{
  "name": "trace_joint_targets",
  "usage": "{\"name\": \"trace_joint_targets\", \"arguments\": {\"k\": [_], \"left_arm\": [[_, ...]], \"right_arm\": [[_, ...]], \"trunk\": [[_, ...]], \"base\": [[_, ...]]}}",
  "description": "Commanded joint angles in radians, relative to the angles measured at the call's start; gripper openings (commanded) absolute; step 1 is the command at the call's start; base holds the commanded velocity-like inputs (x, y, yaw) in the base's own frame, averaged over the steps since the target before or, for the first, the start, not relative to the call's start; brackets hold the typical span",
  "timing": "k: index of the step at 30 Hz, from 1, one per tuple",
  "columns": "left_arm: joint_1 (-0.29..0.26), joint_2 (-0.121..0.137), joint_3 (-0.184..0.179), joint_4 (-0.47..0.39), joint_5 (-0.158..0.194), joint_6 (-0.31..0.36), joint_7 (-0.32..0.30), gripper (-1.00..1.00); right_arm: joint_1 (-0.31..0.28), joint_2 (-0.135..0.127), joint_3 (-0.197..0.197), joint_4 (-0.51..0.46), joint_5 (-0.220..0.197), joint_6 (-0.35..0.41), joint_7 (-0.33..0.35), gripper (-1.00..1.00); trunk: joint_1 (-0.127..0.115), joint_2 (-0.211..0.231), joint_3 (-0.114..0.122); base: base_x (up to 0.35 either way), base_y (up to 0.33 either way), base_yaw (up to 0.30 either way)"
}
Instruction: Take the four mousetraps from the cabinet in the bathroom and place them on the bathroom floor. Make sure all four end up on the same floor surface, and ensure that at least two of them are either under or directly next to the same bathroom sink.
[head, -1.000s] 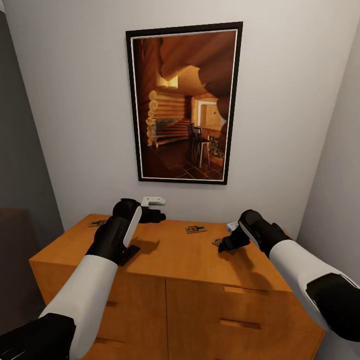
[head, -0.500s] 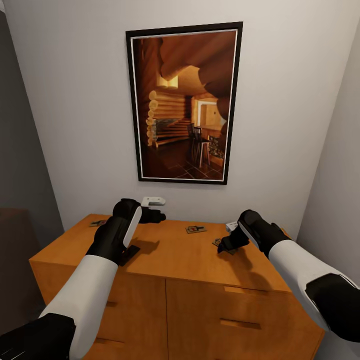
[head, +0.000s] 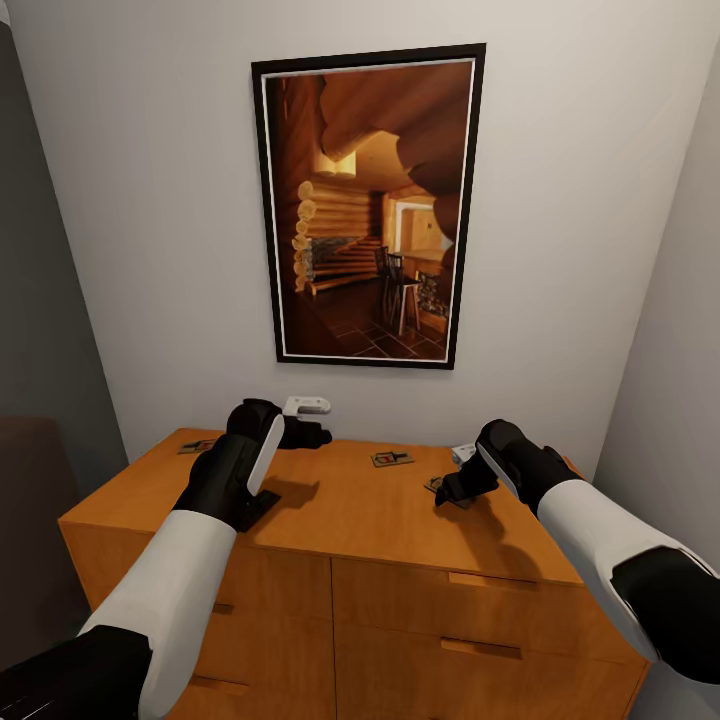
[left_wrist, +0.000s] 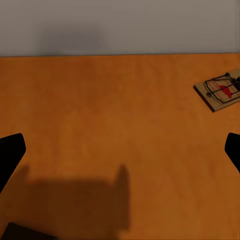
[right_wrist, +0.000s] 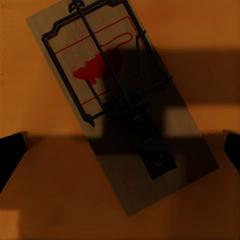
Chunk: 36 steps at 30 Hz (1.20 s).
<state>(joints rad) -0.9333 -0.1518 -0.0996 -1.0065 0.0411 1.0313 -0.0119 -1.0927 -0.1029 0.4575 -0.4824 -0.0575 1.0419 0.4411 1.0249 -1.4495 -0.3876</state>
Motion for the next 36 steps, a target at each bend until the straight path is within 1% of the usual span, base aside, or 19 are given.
{"name": "trace_joint_targets", "arguments": {"k": [1,8,9,28,36], "left_arm": [[-0.001,0.0,0.0,0.0,0.003,0.004,0.001,1.0],[-0.001,0.0,0.0,0.001,0.003,0.004,0.001,1.0],[-0.001,0.0,0.0,0.001,0.003,0.004,0.001,1.0],[-0.001,-0.001,0.0,0.002,0.003,0.004,0.001,1.0],[-0.001,-0.002,0.0,0.001,0.003,0.004,0.001,1.0]], "right_arm": [[0.013,-0.001,0.009,0.001,-0.013,0.005,0.001,1.0],[0.013,-0.002,0.008,0.007,-0.014,0.005,0.001,1.0],[0.013,-0.002,0.008,0.008,-0.014,0.005,0.002,-1.0],[0.013,-0.01,0.007,0.01,-0.015,0.005,0.01,-1.0],[0.011,-0.017,-0.003,-0.005,-0.019,0.005,0.006,-1.0]], "trunk": [[0.0,-0.001,-0.002],[0.0,-0.001,-0.002],[0.0,-0.001,-0.002],[0.0,-0.001,-0.002],[0.0,-0.001,-0.002]], "base": [[0.0,0.0,0.0],[0.0,0.0,0.0],[0.0,0.0,0.0],[0.0,0.0,0.0],[0.0,0.0,0.0]]}}
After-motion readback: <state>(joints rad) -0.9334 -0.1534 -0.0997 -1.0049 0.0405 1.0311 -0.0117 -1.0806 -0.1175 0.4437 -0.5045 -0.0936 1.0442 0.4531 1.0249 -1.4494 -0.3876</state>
